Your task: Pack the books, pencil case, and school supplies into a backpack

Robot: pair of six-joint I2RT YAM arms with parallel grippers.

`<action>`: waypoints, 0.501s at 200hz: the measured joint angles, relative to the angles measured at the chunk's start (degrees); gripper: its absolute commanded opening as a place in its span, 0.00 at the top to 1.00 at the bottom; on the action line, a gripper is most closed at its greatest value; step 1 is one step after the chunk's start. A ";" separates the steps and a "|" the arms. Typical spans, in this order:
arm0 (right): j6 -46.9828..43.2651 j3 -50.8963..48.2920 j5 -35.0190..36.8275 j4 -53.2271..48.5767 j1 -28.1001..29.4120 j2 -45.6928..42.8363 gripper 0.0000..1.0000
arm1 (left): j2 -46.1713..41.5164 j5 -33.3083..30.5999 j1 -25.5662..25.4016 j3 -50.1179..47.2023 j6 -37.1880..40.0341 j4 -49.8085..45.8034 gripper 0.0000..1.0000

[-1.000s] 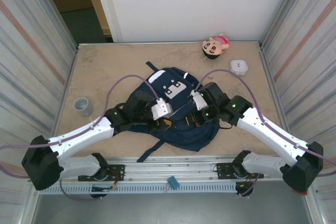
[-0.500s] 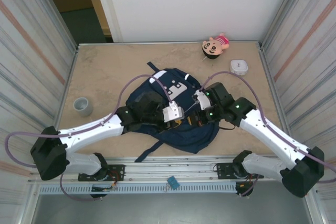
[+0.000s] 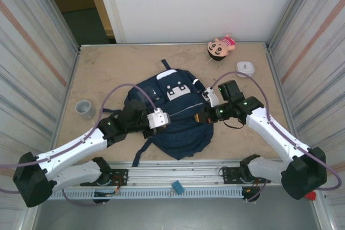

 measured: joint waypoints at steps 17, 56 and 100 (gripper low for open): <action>2.54 -0.09 1.84 4.61 4.46 0.70 1.00 | 0.57 -5.18 1.77 1.38 -1.49 -4.09 0.66; 6.93 -0.13 4.26 8.15 10.43 2.36 1.00 | -1.31 -4.55 2.38 2.84 -2.38 -9.49 0.44; 7.89 -0.04 5.07 8.63 12.31 3.41 1.00 | -2.10 -0.07 -4.68 2.93 -2.10 -2.14 0.42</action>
